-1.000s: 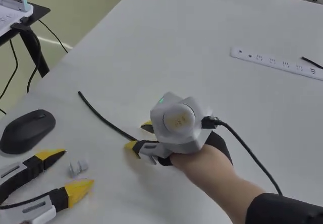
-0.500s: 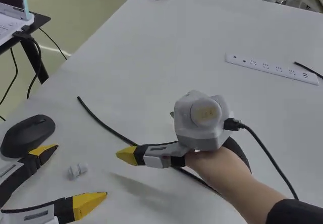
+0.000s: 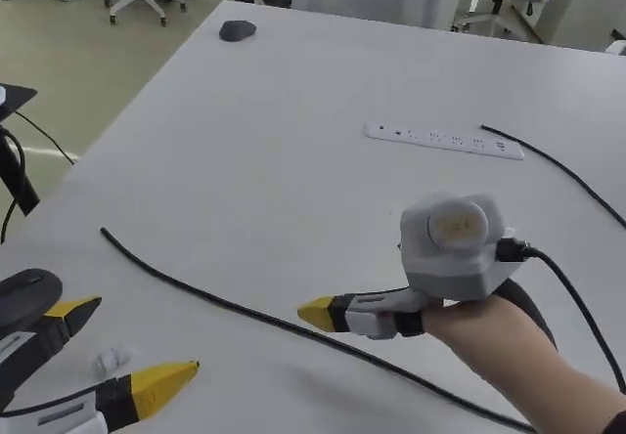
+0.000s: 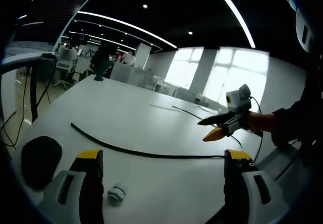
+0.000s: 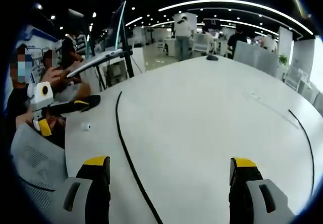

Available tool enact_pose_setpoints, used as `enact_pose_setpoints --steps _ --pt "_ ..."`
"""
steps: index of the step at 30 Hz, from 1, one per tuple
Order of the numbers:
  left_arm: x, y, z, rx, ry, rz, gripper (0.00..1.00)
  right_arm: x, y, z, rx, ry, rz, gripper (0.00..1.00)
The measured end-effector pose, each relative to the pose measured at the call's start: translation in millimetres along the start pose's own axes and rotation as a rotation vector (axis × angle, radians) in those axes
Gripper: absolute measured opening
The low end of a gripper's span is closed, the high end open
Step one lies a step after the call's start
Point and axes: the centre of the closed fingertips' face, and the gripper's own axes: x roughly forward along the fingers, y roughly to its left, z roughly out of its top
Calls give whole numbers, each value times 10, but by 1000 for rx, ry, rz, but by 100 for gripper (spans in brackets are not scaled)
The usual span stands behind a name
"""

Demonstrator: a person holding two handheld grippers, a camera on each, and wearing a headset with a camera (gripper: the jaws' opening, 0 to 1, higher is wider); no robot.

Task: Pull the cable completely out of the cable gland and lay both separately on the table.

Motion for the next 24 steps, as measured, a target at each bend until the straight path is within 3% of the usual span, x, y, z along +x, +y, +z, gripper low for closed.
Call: enact_pose_setpoints --steps 4,7,11,14,19,24 --pt "70 -101 47 14 24 -20 99 -291 -148 -125 41 10 -40 100" --pt "127 -175 92 29 29 -30 99 -503 -274 -286 93 51 -75 100" --pt "223 -307 34 52 92 -53 99 -771 -413 -475 165 63 -107 100" --pt "270 -408 -20 79 146 -72 99 -896 -450 -572 180 54 -121 100" --pt "325 -501 12 96 167 -82 99 -1073 -461 -765 195 53 -140 100" --pt "362 -601 11 112 214 -92 100 -1239 -521 -964 251 42 -169 100"
